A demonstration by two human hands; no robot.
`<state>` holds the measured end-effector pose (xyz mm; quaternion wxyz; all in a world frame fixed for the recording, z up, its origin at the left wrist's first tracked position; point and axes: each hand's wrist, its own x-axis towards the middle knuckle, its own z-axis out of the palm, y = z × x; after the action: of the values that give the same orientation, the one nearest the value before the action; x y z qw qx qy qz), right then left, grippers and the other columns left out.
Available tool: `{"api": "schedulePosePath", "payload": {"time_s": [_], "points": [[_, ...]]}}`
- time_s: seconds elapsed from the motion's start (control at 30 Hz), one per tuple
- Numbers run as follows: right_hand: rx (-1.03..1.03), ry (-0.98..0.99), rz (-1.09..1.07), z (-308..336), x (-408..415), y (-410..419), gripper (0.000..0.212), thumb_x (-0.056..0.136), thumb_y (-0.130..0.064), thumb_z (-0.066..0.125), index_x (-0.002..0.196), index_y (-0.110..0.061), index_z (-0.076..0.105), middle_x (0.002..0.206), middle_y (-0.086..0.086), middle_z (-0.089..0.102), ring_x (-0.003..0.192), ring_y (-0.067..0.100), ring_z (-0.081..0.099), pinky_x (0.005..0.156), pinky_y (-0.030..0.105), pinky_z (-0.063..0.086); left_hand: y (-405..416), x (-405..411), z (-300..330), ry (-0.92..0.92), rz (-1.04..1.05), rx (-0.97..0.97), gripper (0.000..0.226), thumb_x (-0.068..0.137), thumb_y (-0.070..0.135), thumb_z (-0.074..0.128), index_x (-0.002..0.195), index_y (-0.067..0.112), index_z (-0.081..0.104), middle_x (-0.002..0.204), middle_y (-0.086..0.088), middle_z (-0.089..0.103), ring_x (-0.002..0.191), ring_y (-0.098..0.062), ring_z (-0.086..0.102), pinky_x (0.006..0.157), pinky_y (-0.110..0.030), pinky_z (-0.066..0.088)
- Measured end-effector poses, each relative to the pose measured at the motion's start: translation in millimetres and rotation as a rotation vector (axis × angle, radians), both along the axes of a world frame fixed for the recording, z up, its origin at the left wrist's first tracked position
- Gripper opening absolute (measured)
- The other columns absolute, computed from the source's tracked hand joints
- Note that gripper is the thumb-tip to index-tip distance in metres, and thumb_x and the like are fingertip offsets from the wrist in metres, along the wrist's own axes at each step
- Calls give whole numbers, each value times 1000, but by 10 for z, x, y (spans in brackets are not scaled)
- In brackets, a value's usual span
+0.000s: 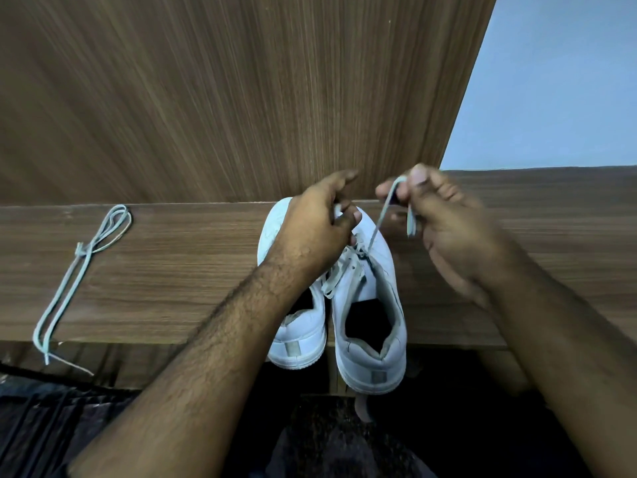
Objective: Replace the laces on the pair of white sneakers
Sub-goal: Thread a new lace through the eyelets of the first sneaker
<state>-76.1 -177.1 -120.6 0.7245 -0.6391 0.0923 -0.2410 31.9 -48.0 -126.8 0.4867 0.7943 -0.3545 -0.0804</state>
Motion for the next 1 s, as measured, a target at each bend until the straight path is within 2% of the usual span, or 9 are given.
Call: {"api": "schedulePosePath", "payload": {"time_s": [0.1,0.23,0.37,0.47,0.6,0.67,0.7,0.83,1.0], "points": [[159,-13,-71,82,-19,-20,33,105,-40,41,78,-23,51,65,-4,57,55,10,52,55,24,48,15,1,4,37,-10,-23,52,94,4,66,141,23,54,94,-10,69,58,-6,68,51,-19,53],[-855,427,-292,-177,-11,-173,21,99,-44,52,86,-27,52,75,-7,62,64,11,56,62,32,43,0,27,-24,68,-13,-29,42,94,3,65,133,18,59,87,-4,71,66,-13,73,53,-27,55],[-1033,764,36,-310,14,-122,29,95,-41,61,68,-32,56,75,-9,63,74,15,61,65,30,43,-31,39,-48,124,-73,-76,37,89,2,72,123,17,65,87,1,72,76,-8,70,68,-19,52],[-761,564,-50,-237,19,-62,25,98,-30,60,74,-29,65,84,-10,70,77,6,64,67,28,47,-31,16,-27,175,-127,-112,41,82,1,78,118,17,69,101,-2,73,91,-9,69,90,-31,58],[20,103,-12,-14,16,13,28,105,-22,46,81,-21,59,90,2,71,72,4,63,60,17,47,-7,10,7,68,-143,-57,41,78,-3,79,114,16,73,101,3,72,89,-4,68,81,-22,57],[156,90,-32,8,20,-8,27,106,-28,43,83,-21,56,75,0,65,66,12,62,59,23,46,15,21,2,-53,-128,29,43,77,-3,80,113,17,73,103,7,66,87,2,65,74,-11,51],[62,156,-95,-36,23,-34,26,106,-32,44,84,-24,55,69,-4,59,60,11,58,57,25,43,23,26,-3,-111,-131,72,44,76,-3,81,114,17,73,100,11,61,85,3,64,72,-7,48],[-983,518,-194,-252,9,-132,12,99,-39,55,90,-32,51,73,-10,58,67,7,56,58,29,41,44,87,-16,-273,-182,289,48,75,1,84,118,15,70,97,15,51,86,-3,60,68,2,37],[-972,759,36,-276,30,-75,23,97,-41,58,85,-25,69,88,-2,69,87,18,65,71,31,49,37,184,-115,-375,-151,440,47,80,-11,71,120,14,69,114,-2,57,88,-6,58,67,-2,36]]}}
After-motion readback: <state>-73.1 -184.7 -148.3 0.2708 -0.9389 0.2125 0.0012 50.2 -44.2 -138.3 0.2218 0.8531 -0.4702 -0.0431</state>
